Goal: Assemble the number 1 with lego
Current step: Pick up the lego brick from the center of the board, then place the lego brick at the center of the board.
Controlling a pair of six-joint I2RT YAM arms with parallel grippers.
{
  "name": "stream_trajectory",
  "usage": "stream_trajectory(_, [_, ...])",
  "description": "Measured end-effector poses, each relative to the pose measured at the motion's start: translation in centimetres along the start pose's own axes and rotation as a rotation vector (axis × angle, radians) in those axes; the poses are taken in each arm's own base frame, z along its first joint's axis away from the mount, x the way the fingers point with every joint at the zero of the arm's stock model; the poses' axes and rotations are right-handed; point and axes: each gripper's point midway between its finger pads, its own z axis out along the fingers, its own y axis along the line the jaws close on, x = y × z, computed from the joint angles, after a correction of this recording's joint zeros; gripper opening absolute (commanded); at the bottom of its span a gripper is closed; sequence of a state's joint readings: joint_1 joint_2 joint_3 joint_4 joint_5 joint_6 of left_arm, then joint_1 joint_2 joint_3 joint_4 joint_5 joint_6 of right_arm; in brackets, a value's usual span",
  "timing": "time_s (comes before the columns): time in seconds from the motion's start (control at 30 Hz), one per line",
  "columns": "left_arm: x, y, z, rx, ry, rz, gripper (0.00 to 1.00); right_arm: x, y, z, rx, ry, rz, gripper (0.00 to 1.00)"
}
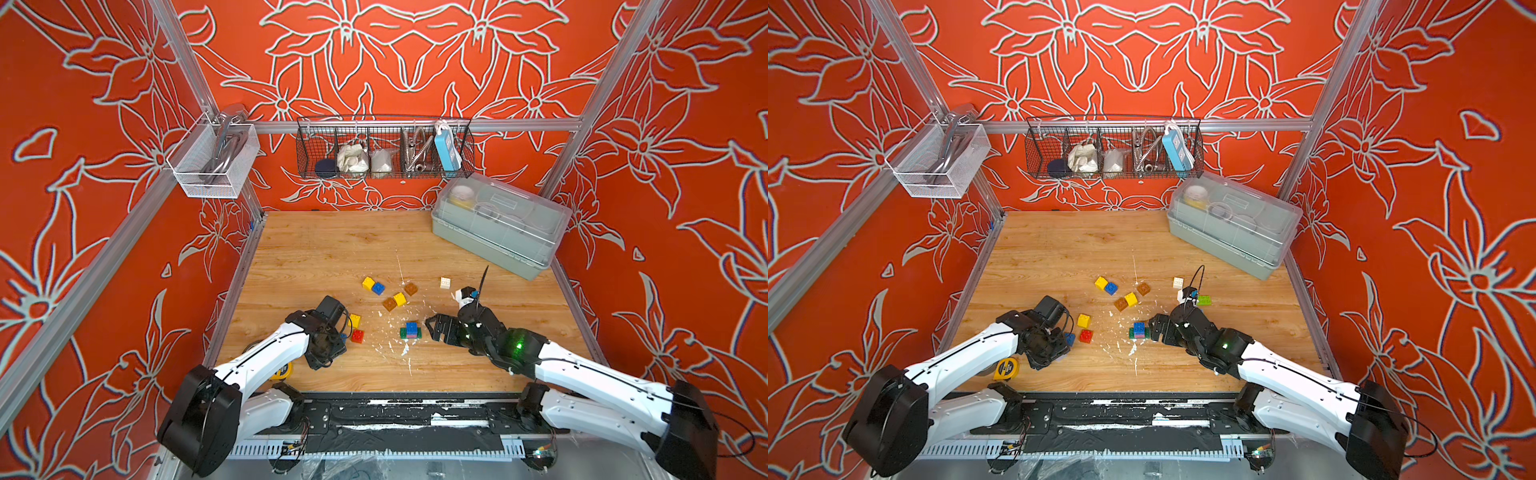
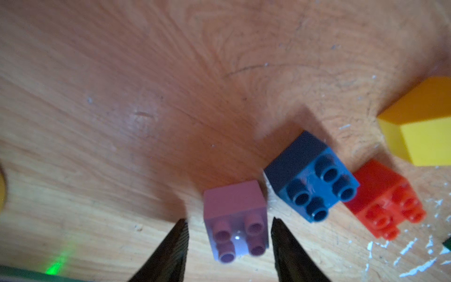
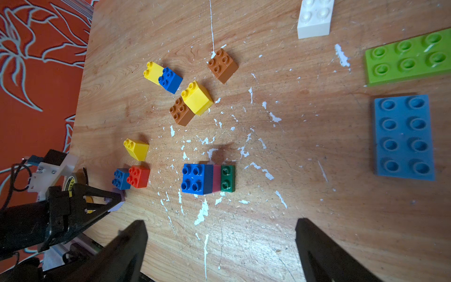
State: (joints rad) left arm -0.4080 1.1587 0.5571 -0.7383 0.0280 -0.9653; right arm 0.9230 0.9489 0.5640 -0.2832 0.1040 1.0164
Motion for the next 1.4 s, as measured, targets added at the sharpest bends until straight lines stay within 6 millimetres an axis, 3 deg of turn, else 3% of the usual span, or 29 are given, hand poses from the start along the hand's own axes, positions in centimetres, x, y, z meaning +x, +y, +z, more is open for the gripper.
stream_trajectory(0.3, [-0.4, 1.0, 0.3, -0.044, 0.001, 0.043, 0.44, 0.0, 0.0, 0.0, 0.0, 0.0, 0.0, 1.0])
stream_trajectory(0.57, [-0.2, 1.0, 0.5, -0.063, 0.036, 0.113, 0.17, 0.0, 0.0, 0.0, -0.001, 0.0, 0.002, 0.99])
stream_trajectory(0.67, [0.1, 0.5, 0.4, -0.06, 0.052, 0.139, 0.13, 0.0, 0.0, 0.0, -0.001, -0.001, 0.006, 0.99])
stream_trajectory(1.03, [2.8, -6.0, -2.3, 0.035, 0.07, 0.371, 0.07, 0.0, 0.0, 0.0, -0.002, -0.001, 0.016, 0.99])
stream_trajectory(1.4, [5.6, -11.3, 0.6, -0.038, 0.158, 0.519, 0.07, -0.2, 0.2, -0.3, -0.012, -0.01, 0.028, 0.99])
